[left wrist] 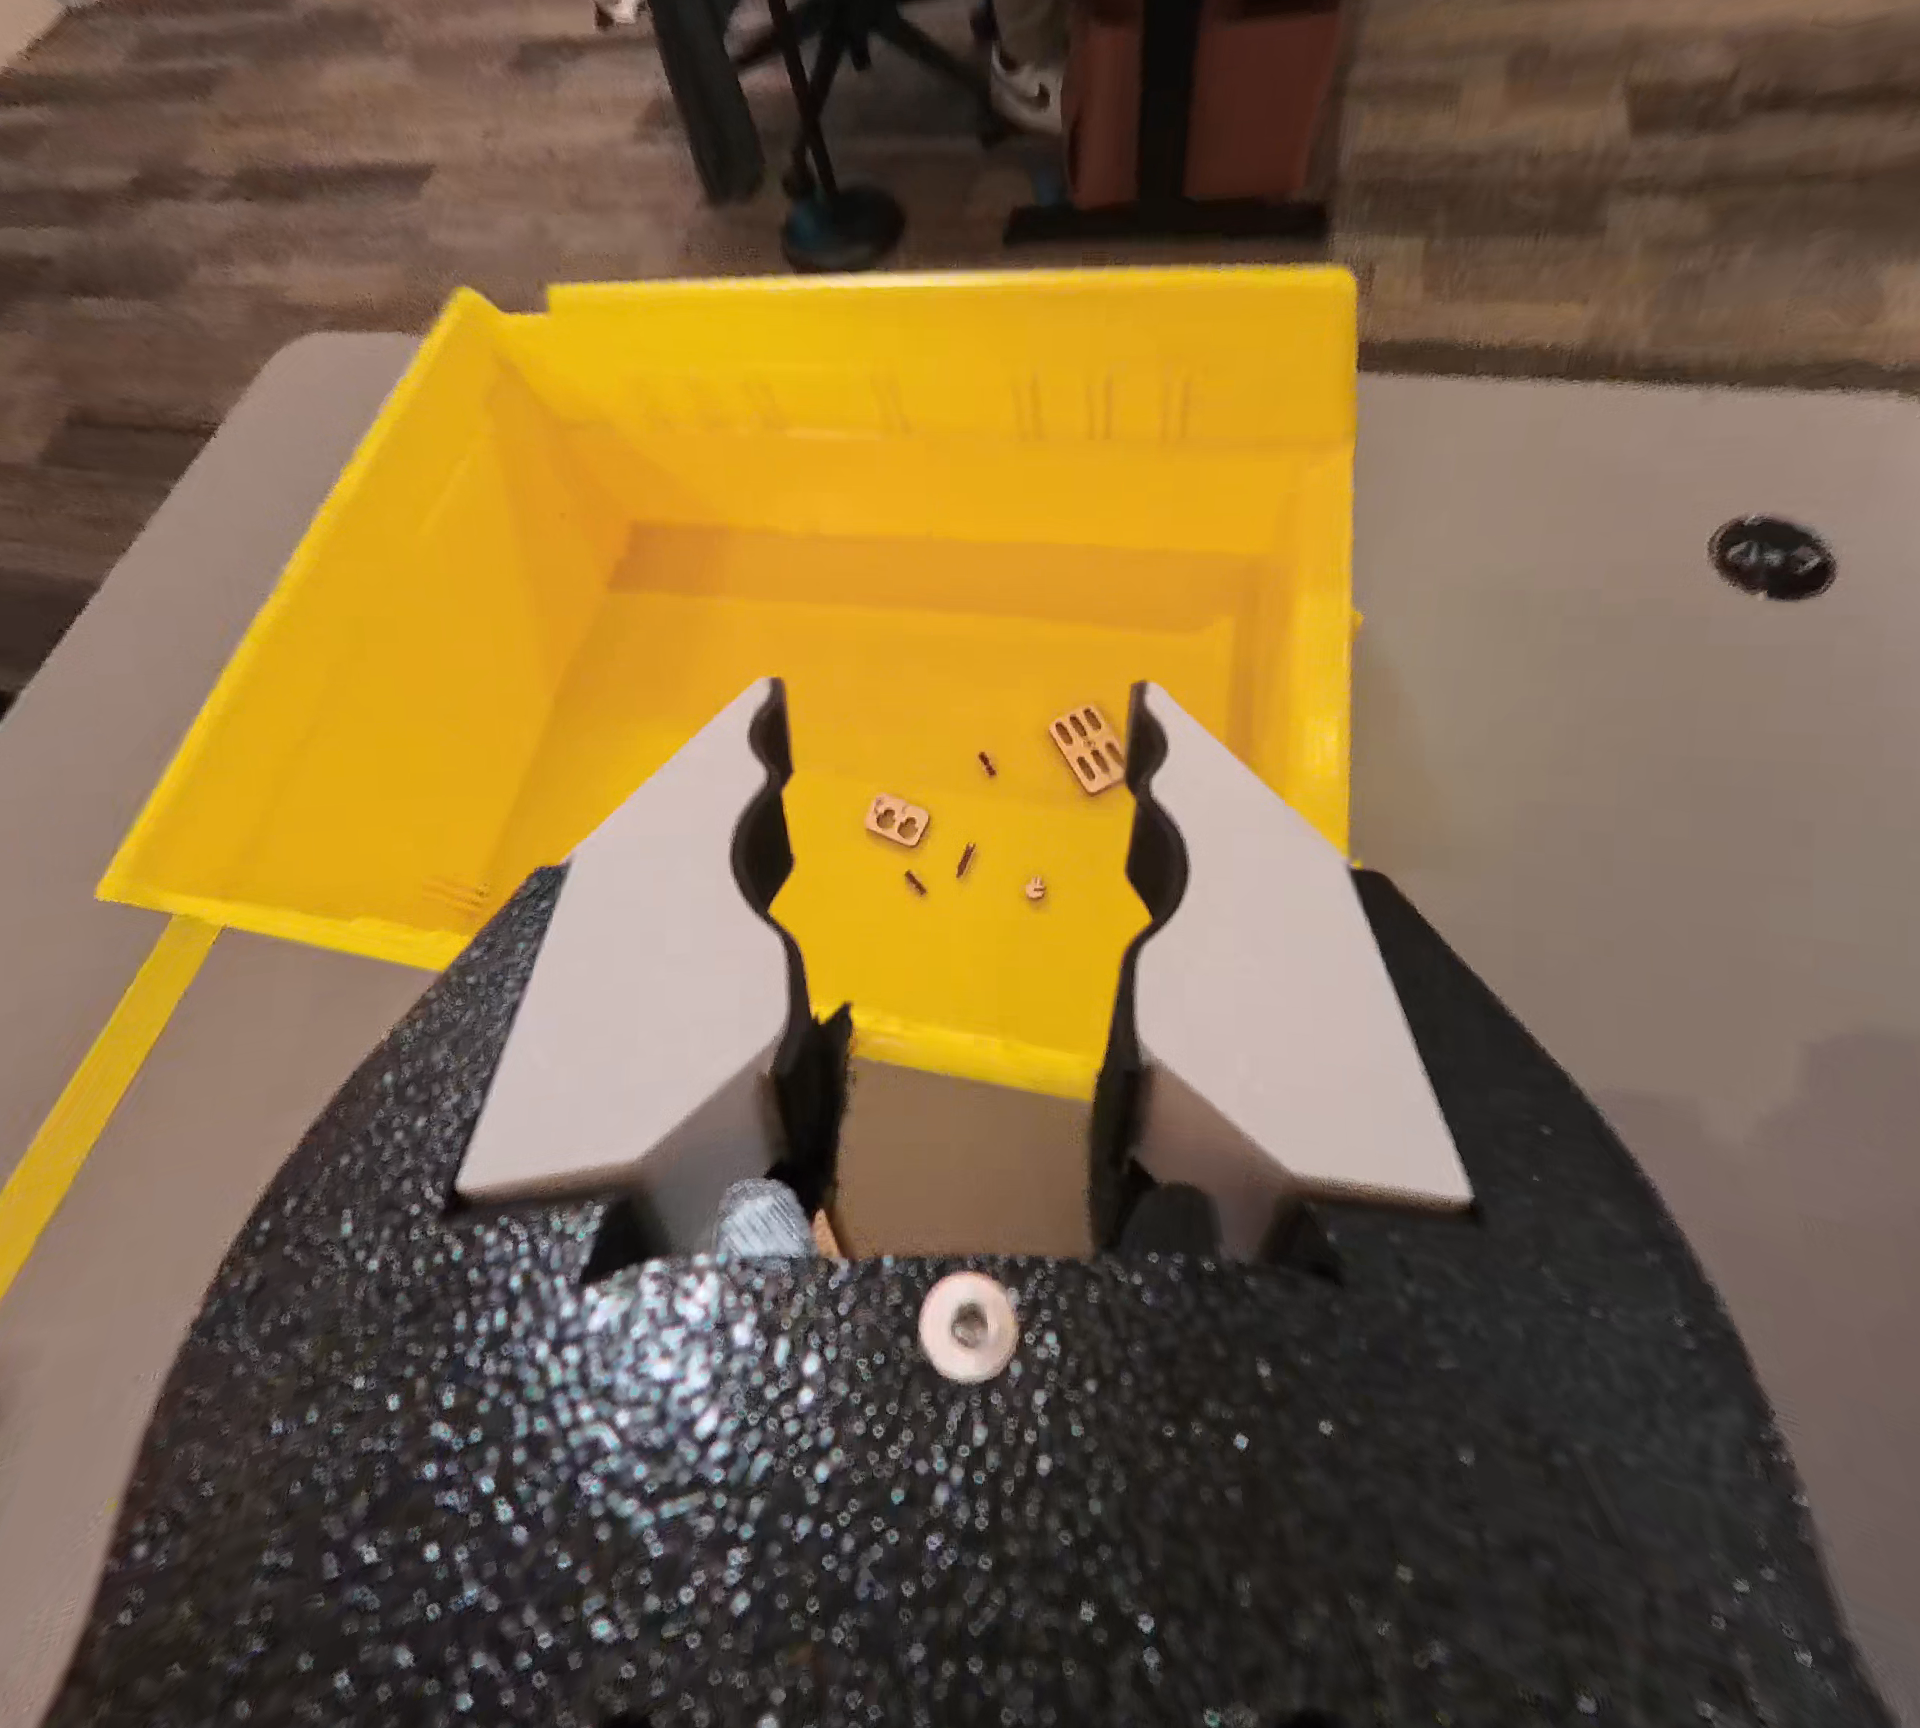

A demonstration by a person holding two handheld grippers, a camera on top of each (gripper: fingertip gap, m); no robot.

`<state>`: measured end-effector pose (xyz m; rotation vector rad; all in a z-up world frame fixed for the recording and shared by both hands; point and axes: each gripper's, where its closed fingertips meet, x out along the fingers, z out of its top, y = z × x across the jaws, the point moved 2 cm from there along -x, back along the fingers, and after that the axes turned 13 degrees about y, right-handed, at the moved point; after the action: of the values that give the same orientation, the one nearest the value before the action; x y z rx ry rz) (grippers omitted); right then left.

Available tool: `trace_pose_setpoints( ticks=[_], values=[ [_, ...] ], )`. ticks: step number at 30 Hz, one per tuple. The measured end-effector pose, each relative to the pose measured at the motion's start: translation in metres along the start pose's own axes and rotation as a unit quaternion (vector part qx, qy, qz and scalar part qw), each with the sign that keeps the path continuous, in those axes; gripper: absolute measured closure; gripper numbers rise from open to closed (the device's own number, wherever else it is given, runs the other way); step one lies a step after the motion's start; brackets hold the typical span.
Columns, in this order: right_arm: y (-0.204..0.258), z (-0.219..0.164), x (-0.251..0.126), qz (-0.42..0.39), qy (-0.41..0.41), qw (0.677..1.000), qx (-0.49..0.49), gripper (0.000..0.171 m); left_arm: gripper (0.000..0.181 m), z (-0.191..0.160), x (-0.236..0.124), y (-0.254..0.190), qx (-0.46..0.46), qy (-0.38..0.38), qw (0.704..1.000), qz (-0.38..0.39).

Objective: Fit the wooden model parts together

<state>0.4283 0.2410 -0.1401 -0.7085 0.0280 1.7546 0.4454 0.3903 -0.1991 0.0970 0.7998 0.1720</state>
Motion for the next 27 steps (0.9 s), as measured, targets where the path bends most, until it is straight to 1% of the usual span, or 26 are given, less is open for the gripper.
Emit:
trace_pose_setpoints(
  ticks=[2,3,4,6,8,10,12,13,15,17,20,22,23,25,27],
  values=[
    [0.006,0.002,0.003,0.012,-0.007,1.0,0.0,0.127,0.119,0.003,-0.02,0.003,-0.015,-0.043,0.999,-0.003],
    [0.009,0.004,0.005,0.018,-0.008,1.0,-0.004,0.127,0.122,0.003,-0.036,0.004,-0.019,-0.065,0.998,0.0],
    [0.013,0.006,0.007,0.022,-0.01,1.0,-0.01,0.127,0.122,0.001,-0.058,0.008,-0.025,-0.088,0.996,0.009],
    [0.025,0.013,0.008,0.034,-0.023,0.999,-0.024,0.127,0.125,-0.012,-0.113,0.015,-0.042,-0.14,0.988,0.045],
    [0.039,0.022,0.01,0.051,-0.036,0.997,-0.042,0.127,0.13,-0.044,-0.175,0.028,-0.073,-0.177,0.975,0.113],
    [0.051,0.03,0.012,0.068,-0.051,0.995,-0.054,0.128,0.132,-0.093,-0.225,0.04,-0.123,-0.186,0.958,0.179],
    [0.061,0.038,0.016,0.087,-0.066,0.992,-0.056,0.129,0.134,-0.15,-0.249,0.042,-0.173,-0.145,0.953,0.204],
    [0.066,0.04,0.018,0.096,-0.072,0.991,-0.057,0.131,0.134,-0.18,-0.253,0.042,-0.203,-0.108,0.95,0.211],
    [0.073,0.044,0.023,0.111,-0.076,0.989,-0.058,0.133,0.144,-0.237,-0.248,0.036,-0.246,-0.031,0.947,0.204],
    [0.079,0.044,0.029,0.123,-0.071,0.988,-0.059,0.134,0.152,-0.277,-0.237,0.03,-0.275,0.014,0.943,0.185],
    [0.084,0.042,0.037,0.126,-0.057,0.988,-0.064,0.133,0.156,-0.311,-0.219,0.022,-0.273,0.048,0.945,0.174],
    [0.084,0.04,0.038,0.124,-0.049,0.989,-0.065,0.133,0.161,-0.331,-0.207,0.018,-0.27,0.089,0.943,0.174],
    [0.083,0.039,0.038,0.123,-0.049,0.989,-0.063,0.133,0.162,-0.338,-0.202,0.017,-0.271,0.104,0.942,0.171],
    [0.082,0.039,0.036,0.124,-0.05,0.989,-0.059,0.134,0.173,-0.347,-0.195,0.015,-0.279,0.12,0.94,0.157],
    [0.079,0.038,0.035,0.123,-0.052,0.99,-0.054,0.135,0.174,-0.354,-0.19,0.015,-0.285,0.133,0.938,0.146]
  ],
)
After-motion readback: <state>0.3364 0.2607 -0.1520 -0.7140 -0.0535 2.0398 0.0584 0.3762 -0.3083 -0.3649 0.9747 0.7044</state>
